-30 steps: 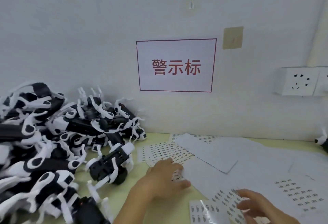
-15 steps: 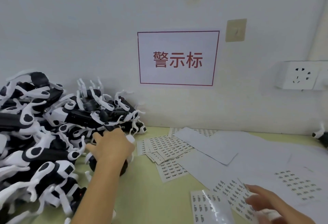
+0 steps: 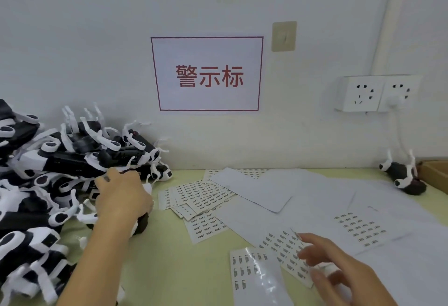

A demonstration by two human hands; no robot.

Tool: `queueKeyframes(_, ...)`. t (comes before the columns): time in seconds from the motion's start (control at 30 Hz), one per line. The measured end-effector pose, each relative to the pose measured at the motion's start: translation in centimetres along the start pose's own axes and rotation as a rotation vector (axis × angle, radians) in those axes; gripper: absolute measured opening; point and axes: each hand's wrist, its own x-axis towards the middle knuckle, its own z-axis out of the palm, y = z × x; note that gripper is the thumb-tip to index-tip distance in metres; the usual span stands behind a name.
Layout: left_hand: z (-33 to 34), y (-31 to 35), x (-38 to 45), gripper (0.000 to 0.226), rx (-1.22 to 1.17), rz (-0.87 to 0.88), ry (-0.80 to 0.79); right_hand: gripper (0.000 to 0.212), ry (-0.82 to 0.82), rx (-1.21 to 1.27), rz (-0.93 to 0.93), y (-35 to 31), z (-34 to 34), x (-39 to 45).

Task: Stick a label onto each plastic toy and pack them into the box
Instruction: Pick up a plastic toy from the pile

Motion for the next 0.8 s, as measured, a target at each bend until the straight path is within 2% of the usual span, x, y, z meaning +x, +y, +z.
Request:
queueKeyframes(0.07, 0.1, 0.0, 0.2, 0.056, 0.015, -0.010, -0.066, 0.079, 0.019, -0.026, -0.024, 0.6, 0.0, 0.6)
queueKeyframes(0.17, 0.3, -0.4, 0.5, 0.045, -0.033, 0.007, -0.086, 0.081, 0.006, -0.021, -0.055, 1.0, 0.0, 0.5)
queueKeyframes(0.33, 0.6, -0.8, 0.1, 0.025, -0.228, 0.021, 0.105, 0.081, 0.004, -0.017, -0.052, 1.4, -0.1, 0.6)
queueKeyframes(0.53, -1.3, -0.1, -1.3, 0.053, -0.451, 0.075, 0.422, 0.078, -0.004, -0.003, -0.084, 1.9, -0.2, 0.6)
queueKeyframes(0.7, -2.2, 0.4, -1.8, 0.055, -0.517, 0.075, 0.462, 0.080, 0.001, 0.008, -0.095, 2.3, 0.0, 0.7)
queueKeyframes(0.8, -3.3, 0.8, -2.0, 0.052, -0.526, 0.150, 0.497, 0.079, 0.010, 0.014, -0.105, 2.5, 0.0, 0.8)
